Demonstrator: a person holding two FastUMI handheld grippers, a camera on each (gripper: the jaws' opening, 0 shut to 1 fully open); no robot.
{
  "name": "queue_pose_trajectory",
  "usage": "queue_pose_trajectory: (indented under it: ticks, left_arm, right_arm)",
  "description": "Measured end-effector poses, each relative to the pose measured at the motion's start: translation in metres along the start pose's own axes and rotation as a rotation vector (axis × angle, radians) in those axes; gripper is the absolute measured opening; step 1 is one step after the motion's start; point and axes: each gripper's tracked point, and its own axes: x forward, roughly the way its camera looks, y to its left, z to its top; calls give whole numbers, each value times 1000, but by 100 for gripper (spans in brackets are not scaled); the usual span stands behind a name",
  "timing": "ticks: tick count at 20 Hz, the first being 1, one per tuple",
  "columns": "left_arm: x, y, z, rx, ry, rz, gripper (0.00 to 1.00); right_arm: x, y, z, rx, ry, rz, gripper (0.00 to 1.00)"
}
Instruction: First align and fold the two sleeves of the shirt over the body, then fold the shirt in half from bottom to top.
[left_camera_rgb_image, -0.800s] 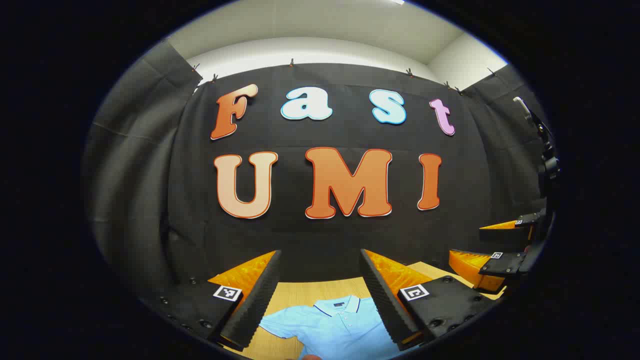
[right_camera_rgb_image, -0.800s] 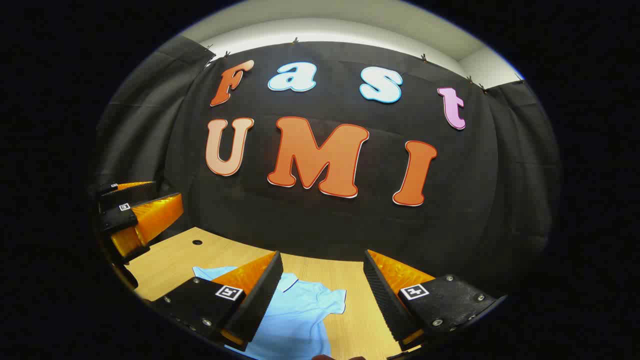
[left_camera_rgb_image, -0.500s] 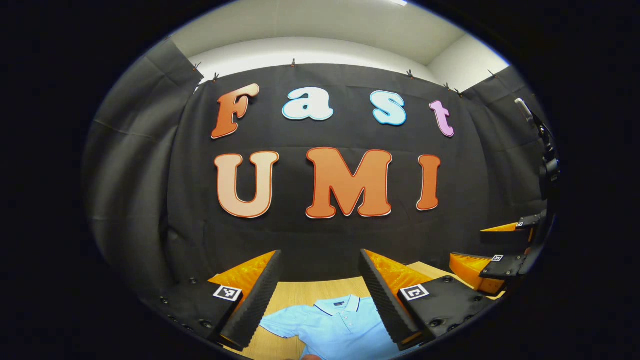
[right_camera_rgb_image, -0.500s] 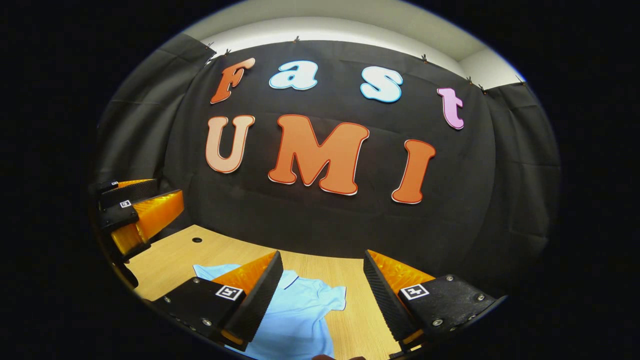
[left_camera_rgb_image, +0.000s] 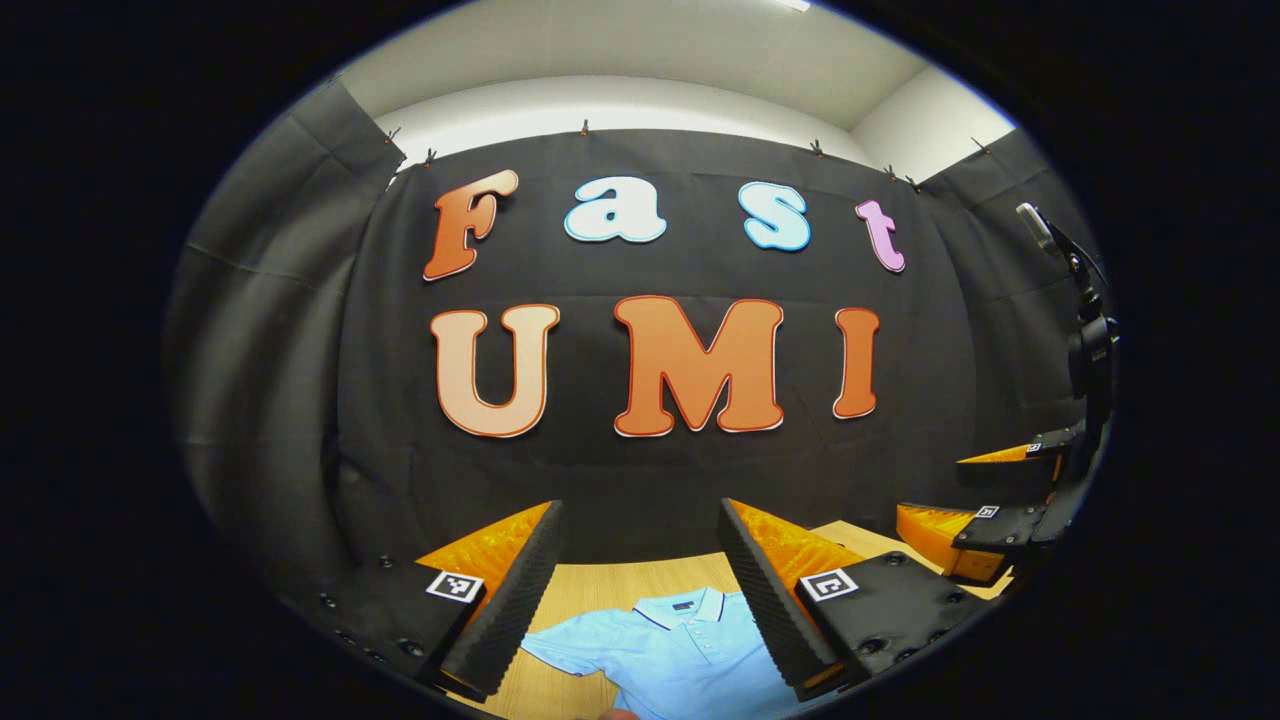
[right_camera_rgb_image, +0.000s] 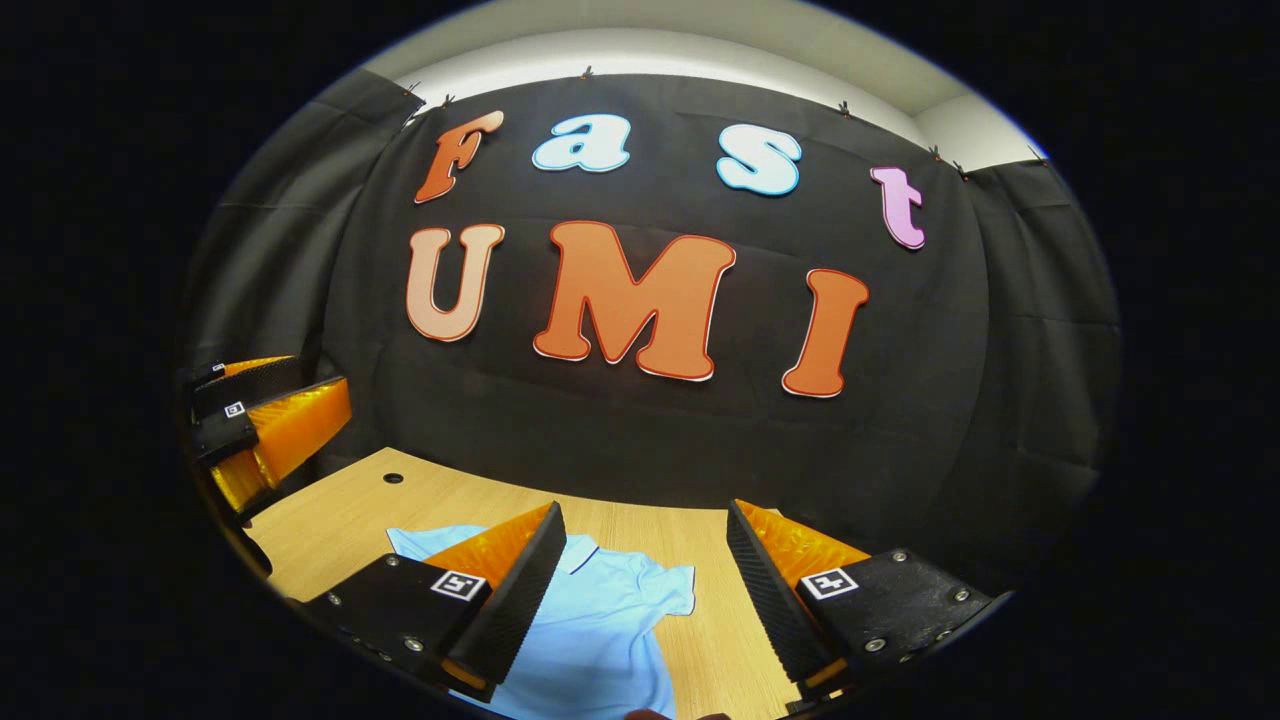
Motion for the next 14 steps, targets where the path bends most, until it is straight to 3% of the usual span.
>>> queue_pose_trajectory:
  ticks: [5, 9, 14]
  left_arm:
    - [0, 1, 0, -4, -5, -24, 99]
    - [0, 3, 1, 3, -16, -46, 99]
    - [12, 17, -1, -6, -12, 44, 99]
  right_arm:
    - [9, -10, -12, -31, 45, -38, 98]
    - [35, -28, -43, -47, 171, -71, 98]
    - [88, -41, -90, -26, 346, 7, 99]
